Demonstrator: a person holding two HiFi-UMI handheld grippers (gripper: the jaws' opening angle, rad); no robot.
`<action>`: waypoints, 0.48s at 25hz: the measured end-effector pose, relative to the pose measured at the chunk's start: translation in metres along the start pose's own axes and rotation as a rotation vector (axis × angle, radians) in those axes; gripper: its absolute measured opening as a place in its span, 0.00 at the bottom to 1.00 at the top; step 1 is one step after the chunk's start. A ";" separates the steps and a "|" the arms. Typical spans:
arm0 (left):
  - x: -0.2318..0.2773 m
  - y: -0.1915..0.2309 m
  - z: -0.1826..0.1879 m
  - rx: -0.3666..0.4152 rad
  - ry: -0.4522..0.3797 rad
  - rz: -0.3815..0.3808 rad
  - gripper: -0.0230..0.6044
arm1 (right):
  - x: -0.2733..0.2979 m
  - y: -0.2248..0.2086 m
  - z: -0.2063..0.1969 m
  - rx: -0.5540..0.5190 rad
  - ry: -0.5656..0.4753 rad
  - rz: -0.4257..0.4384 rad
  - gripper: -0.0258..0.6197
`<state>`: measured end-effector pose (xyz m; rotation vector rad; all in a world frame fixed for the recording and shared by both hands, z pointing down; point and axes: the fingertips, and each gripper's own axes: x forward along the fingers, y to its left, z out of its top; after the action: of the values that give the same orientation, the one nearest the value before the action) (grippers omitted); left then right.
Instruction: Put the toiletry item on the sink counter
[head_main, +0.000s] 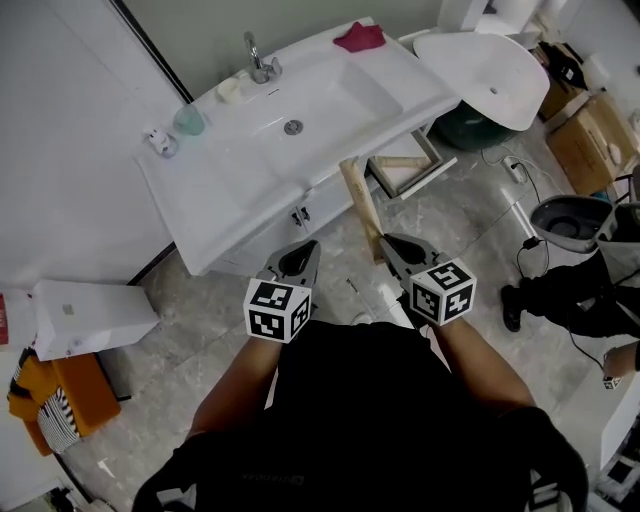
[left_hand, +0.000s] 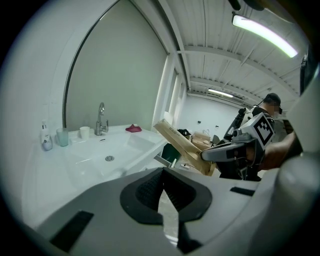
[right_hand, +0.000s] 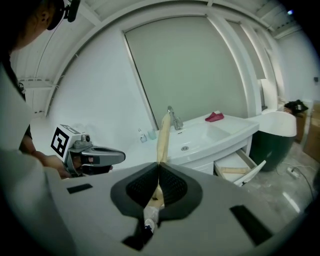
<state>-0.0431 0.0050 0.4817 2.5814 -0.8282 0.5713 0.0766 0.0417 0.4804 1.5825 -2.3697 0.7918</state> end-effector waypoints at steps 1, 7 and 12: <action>0.006 -0.009 0.000 0.005 0.003 -0.007 0.04 | -0.009 -0.007 -0.003 0.006 -0.002 -0.007 0.05; 0.033 -0.061 0.007 0.058 0.026 -0.068 0.05 | -0.051 -0.041 -0.016 0.053 -0.028 -0.055 0.05; 0.045 -0.085 0.009 0.089 0.055 -0.105 0.05 | -0.073 -0.060 -0.026 0.106 -0.049 -0.093 0.05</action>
<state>0.0454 0.0445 0.4768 2.6576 -0.6584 0.6581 0.1570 0.0962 0.4903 1.7588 -2.3031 0.8821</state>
